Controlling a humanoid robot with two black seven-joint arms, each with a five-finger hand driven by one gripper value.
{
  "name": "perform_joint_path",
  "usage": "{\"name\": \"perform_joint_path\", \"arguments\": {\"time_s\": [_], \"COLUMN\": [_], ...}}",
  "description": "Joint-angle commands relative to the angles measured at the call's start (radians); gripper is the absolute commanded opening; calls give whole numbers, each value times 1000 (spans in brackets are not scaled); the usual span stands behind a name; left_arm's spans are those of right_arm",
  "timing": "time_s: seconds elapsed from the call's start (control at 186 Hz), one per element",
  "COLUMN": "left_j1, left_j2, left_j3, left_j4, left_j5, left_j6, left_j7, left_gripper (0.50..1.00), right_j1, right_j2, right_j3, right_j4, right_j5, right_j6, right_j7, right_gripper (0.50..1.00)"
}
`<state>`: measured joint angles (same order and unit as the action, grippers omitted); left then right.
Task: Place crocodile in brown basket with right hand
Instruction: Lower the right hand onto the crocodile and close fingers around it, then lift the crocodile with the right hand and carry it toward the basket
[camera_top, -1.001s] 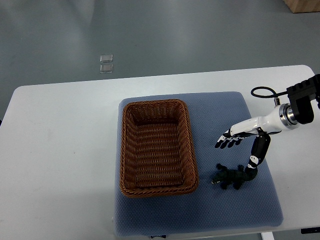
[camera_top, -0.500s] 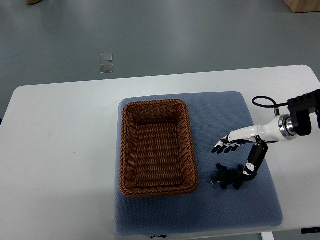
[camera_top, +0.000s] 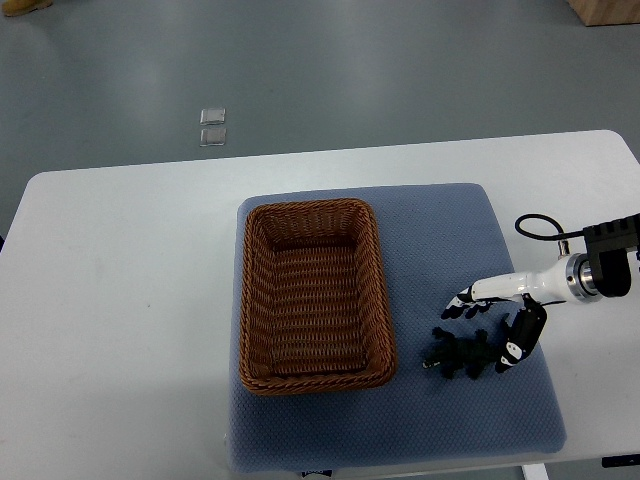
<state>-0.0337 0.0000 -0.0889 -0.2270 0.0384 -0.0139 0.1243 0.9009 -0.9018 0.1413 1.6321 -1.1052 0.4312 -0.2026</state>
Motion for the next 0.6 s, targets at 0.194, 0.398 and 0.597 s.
{"name": "perform_joint_path", "arguments": {"time_s": [0.194,0.398,0.597], "left_j1": [0,0,0], "left_j2": [0,0,0], "left_j3": [0,0,1], "left_j4": [0,0,0], "left_j5": [0,0,0], "left_j6": [0,2,3], "left_j7": [0,0,0], "left_gripper": [1000,1000,1000], "right_j1": [-39,-56,-76], "right_j2": [1,11,14], "right_j3": [0,0,0], "right_j4": [-9,-28,-38], "right_j5": [-27,-73,-104], "right_j6": [-9,-51,-65], "right_j7": [0,0,2], "right_gripper": [868,803,758]}}
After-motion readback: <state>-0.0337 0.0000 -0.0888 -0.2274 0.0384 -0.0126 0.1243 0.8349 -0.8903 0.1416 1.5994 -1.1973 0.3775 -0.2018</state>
